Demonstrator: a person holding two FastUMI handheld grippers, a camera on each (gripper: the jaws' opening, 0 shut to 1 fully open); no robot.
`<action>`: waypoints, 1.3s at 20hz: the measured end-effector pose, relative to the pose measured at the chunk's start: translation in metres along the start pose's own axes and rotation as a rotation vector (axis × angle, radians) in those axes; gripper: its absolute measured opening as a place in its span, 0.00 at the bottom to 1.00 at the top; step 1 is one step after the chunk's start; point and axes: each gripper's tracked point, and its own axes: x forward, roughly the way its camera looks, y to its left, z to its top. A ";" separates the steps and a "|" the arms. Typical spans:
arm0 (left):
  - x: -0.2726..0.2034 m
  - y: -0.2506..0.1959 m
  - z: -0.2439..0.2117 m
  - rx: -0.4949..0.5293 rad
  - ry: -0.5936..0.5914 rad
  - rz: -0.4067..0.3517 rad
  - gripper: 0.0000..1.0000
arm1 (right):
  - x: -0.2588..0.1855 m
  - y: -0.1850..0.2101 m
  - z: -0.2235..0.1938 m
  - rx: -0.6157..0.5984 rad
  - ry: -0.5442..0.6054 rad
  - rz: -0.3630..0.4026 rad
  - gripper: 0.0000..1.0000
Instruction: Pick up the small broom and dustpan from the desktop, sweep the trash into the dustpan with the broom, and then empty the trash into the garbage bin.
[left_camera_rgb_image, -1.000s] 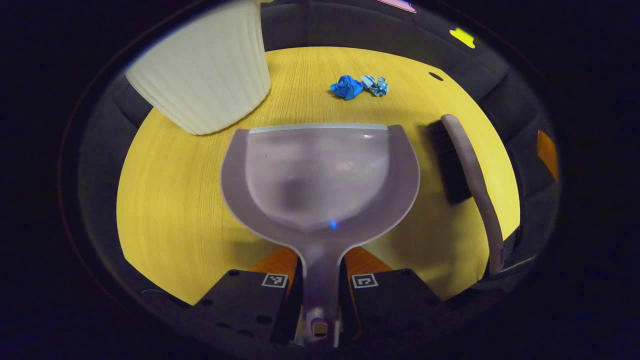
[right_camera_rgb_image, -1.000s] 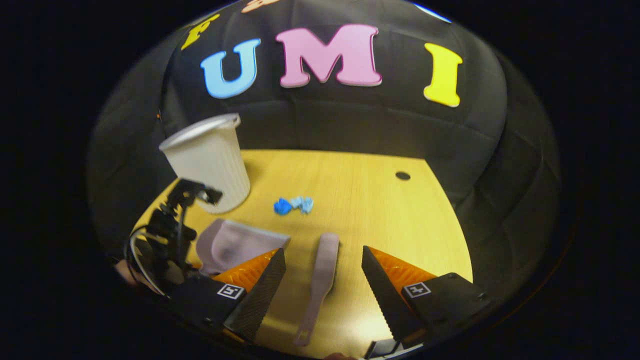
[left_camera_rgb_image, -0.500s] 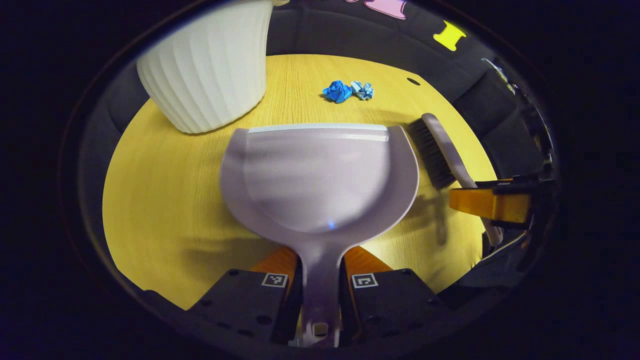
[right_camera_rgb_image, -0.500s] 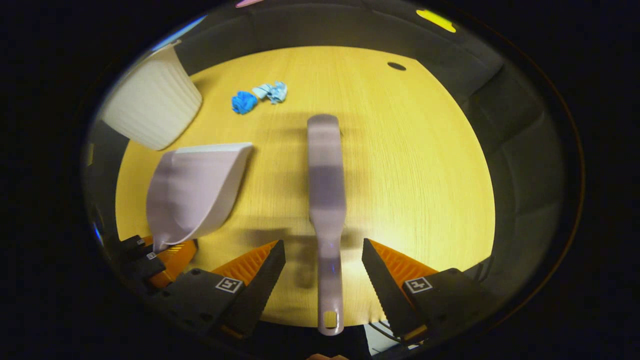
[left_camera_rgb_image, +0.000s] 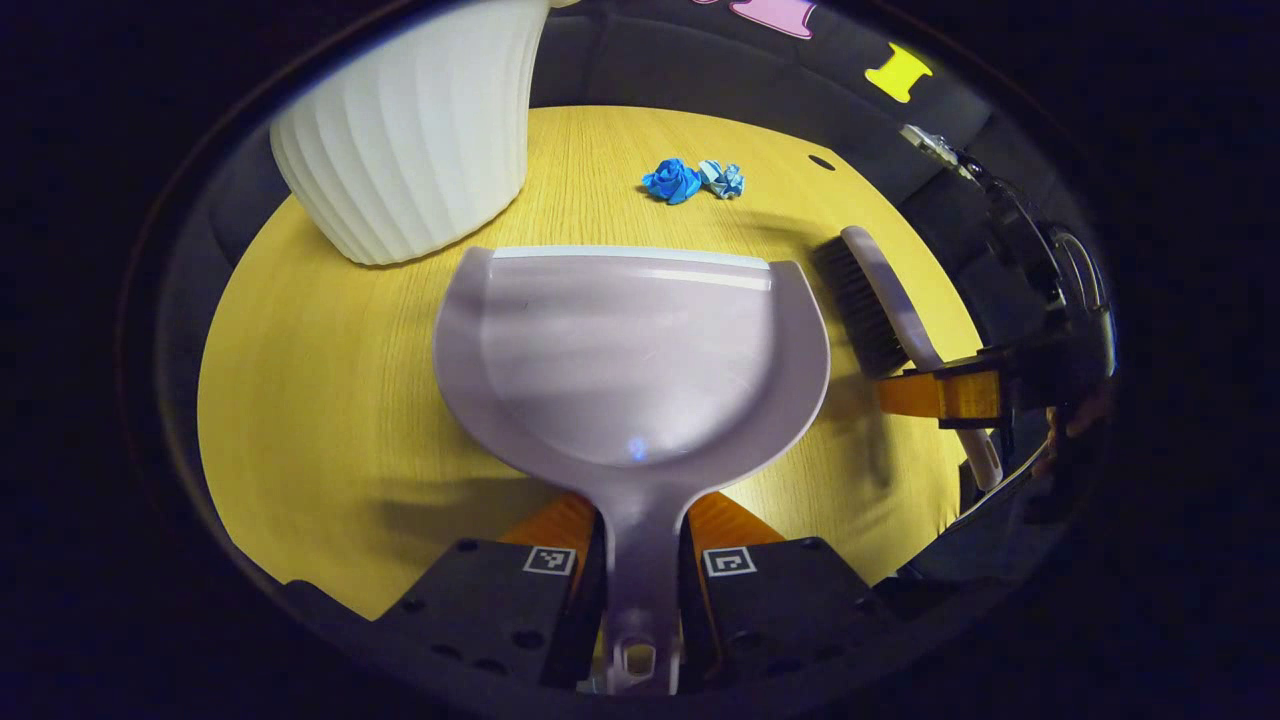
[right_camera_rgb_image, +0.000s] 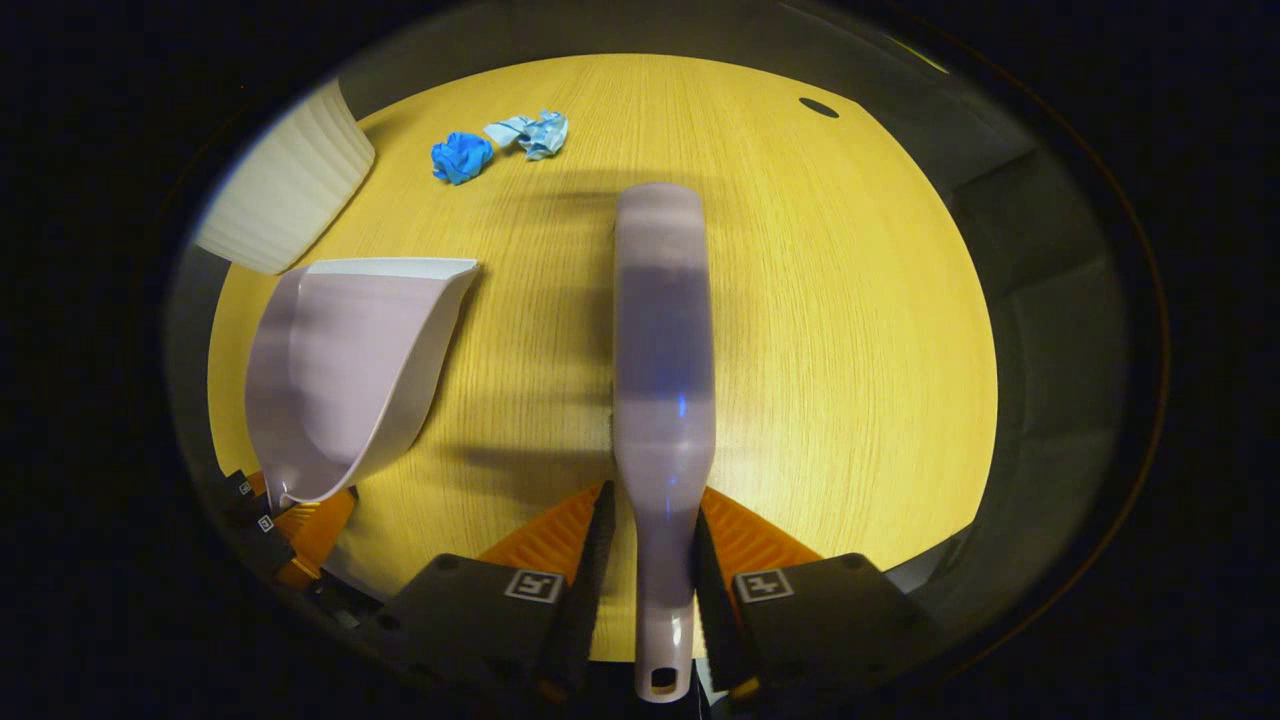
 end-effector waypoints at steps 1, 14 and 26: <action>0.001 0.000 0.001 0.001 0.003 0.001 0.30 | 0.007 -0.001 -0.001 0.018 0.011 0.007 0.42; -0.025 0.029 -0.004 0.088 0.031 0.063 0.30 | -0.001 -0.047 0.108 -0.170 -0.066 0.010 0.28; -0.020 0.031 0.020 0.214 0.140 0.049 0.29 | 0.024 -0.001 0.279 -0.556 -0.161 0.039 0.27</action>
